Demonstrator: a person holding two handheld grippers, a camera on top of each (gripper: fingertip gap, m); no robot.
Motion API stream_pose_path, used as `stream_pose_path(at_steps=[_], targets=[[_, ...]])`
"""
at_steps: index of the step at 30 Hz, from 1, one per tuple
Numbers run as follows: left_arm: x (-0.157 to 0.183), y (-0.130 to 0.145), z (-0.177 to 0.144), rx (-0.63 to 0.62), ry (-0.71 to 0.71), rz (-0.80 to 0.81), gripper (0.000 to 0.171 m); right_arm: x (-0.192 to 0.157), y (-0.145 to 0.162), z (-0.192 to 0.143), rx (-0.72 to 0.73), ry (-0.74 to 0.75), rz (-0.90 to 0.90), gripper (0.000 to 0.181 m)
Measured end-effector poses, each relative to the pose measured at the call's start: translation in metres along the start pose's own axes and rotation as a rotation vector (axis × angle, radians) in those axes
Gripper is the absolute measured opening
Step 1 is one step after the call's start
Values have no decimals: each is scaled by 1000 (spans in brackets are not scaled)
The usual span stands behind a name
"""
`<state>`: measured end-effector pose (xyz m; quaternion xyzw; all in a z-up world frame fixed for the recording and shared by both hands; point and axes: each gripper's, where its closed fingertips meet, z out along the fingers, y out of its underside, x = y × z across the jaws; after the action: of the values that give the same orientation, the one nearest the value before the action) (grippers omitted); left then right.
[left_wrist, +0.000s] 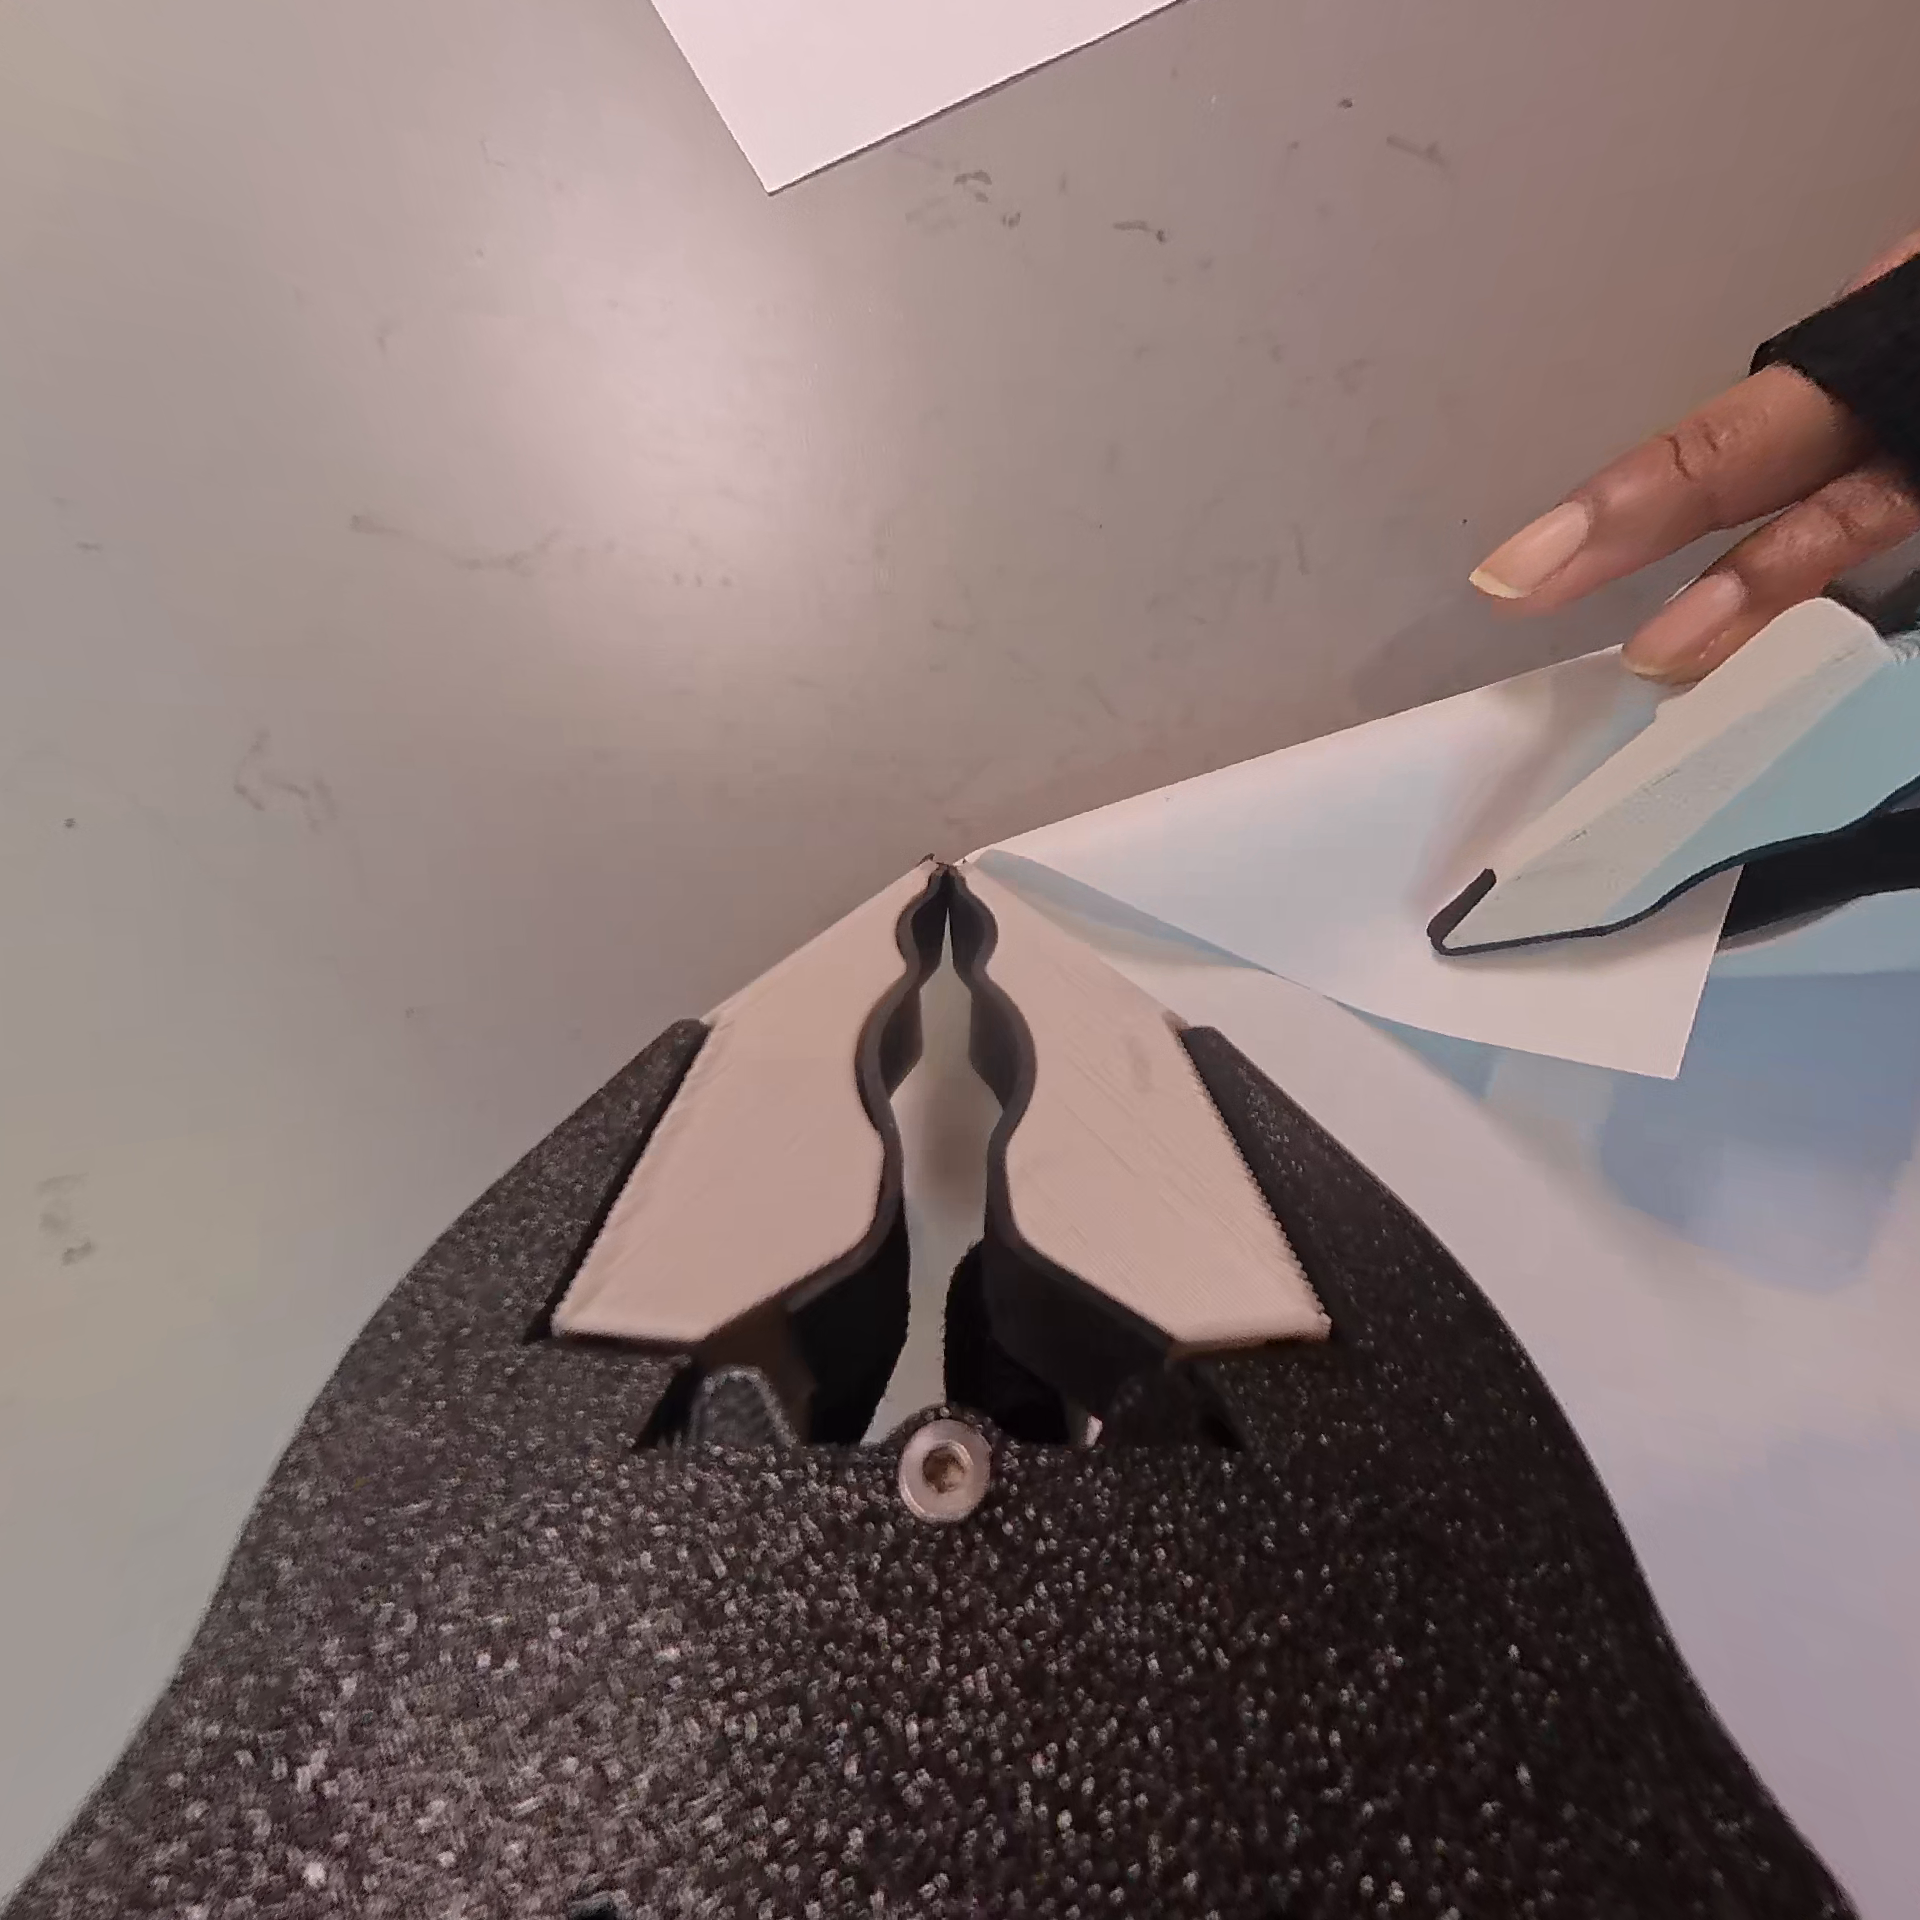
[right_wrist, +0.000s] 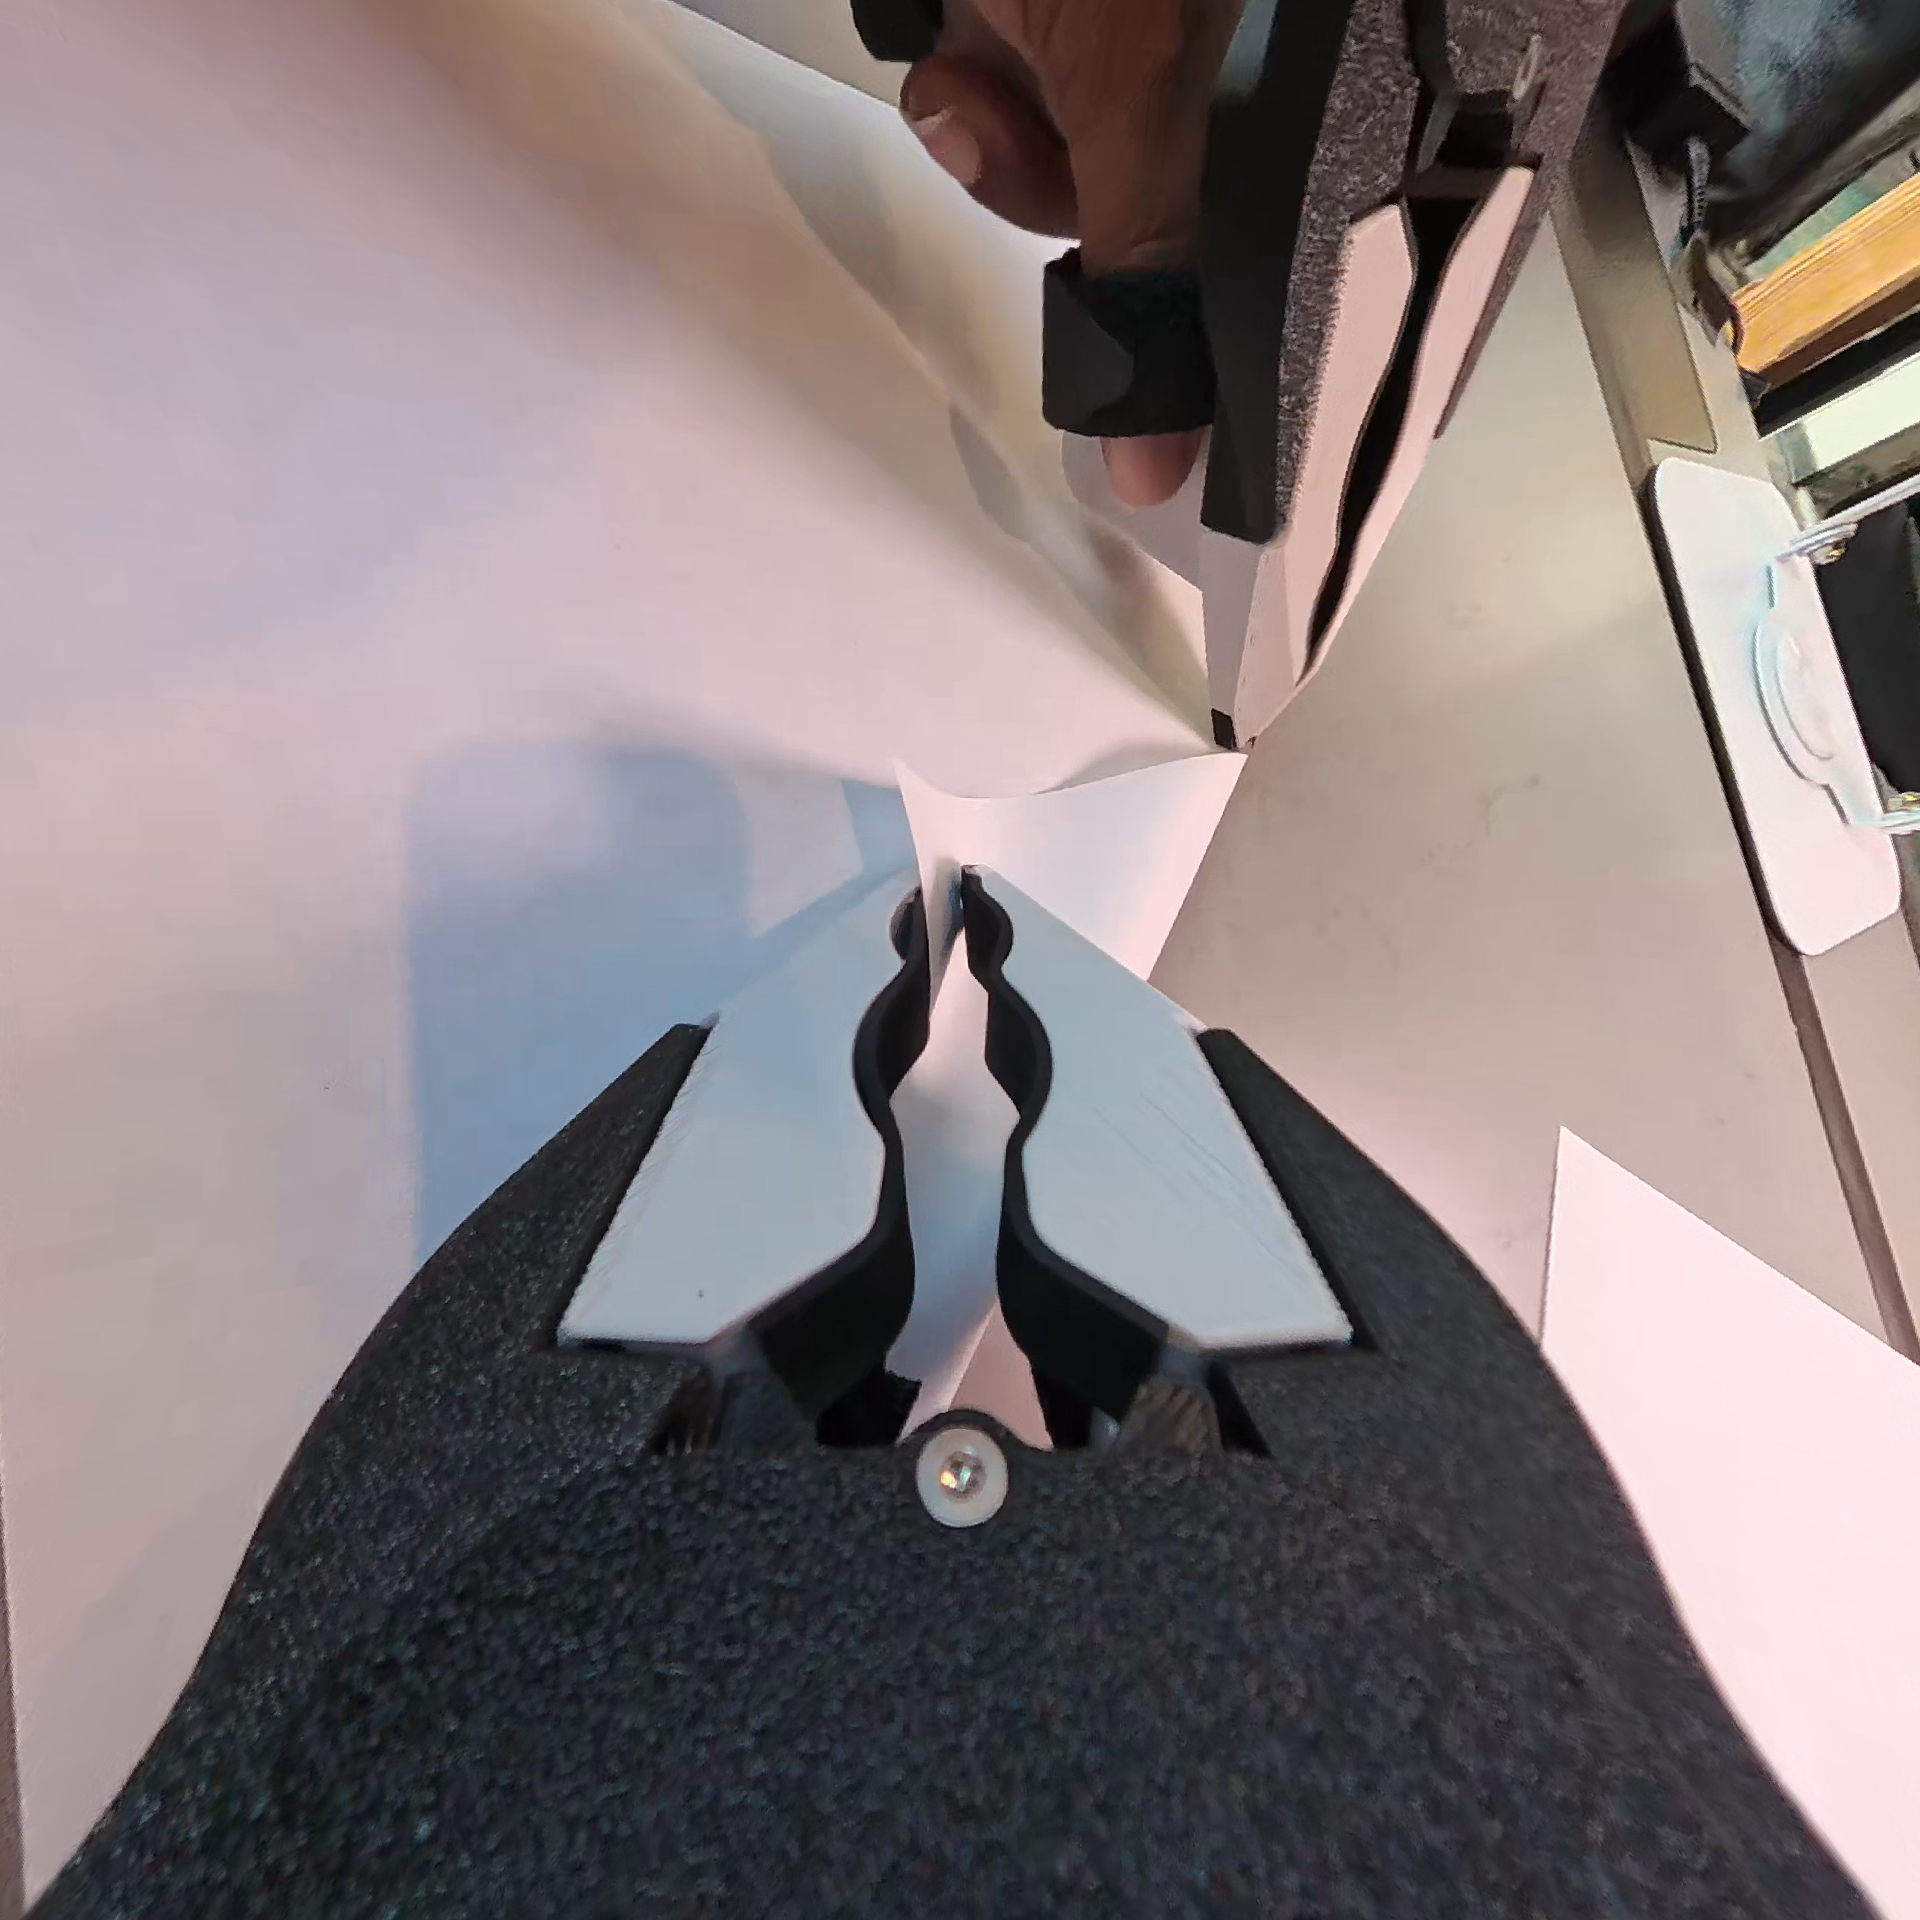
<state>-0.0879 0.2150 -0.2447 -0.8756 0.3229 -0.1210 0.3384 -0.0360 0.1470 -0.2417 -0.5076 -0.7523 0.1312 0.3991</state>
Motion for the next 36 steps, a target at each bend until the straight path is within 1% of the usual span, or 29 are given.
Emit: stream_pose_path(at_steps=[4, 6, 7, 9, 10, 13, 16, 18, 21, 23, 26, 28, 30, 31, 33, 34, 36], targets=[[6, -1, -16, 34, 21, 8, 0, 0, 2, -1, 9, -4, 4, 2], [17, 9, -24, -14, 87, 15, 0, 0, 2, -2, 19, -6, -39, 1], [20, 16, -26, -37, 95, 25, 0, 1, 3, -3, 20, -11, -64, 1], [25, 29, -27, -68, 95, 63, 0, 2, 5, -5, 23, -26, -97, 2], [27, 30, -27, -53, 94, 64, 0, 4, 7, -5, 23, -30, -100, 4], [30, 31, -28, -46, 85, -1, 0, 11, 11, -8, 21, -46, -66, 8], [30, 31, -28, -43, 51, -1, 0, 24, 15, -15, 23, -32, -29, 16], [30, 31, -28, -42, 42, -6, 0, 36, 21, -24, 21, -19, 17, 21], [30, 31, -28, -35, 49, -22, 0, 53, 37, -35, 17, -2, 121, 21], [30, 31, -28, -31, 51, -32, 0, 60, 51, -40, 5, -18, 215, 20], [31, 31, -28, -20, 47, -45, 0, 59, 56, -42, 45, -75, 340, 10], [31, 31, -28, -14, 47, -54, 0, 58, 59, -38, 52, -94, 396, 7], [33, 31, -28, -15, 50, -53, 0, 59, 60, -34, 48, -108, 424, 0], [35, 31, -28, -18, 57, -47, 0, 62, 59, -32, 51, -106, 419, 0], [41, 33, -30, -29, 85, -20, 0, 70, 56, -31, 52, -106, 380, 0], [48, 35, -32, -41, 130, 0, 0, 74, 54, -31, 49, -130, 354, 0], [68, 42, -39, -80, 265, 37, 0, 71, 48, -27, 32, -280, 263, 0]])
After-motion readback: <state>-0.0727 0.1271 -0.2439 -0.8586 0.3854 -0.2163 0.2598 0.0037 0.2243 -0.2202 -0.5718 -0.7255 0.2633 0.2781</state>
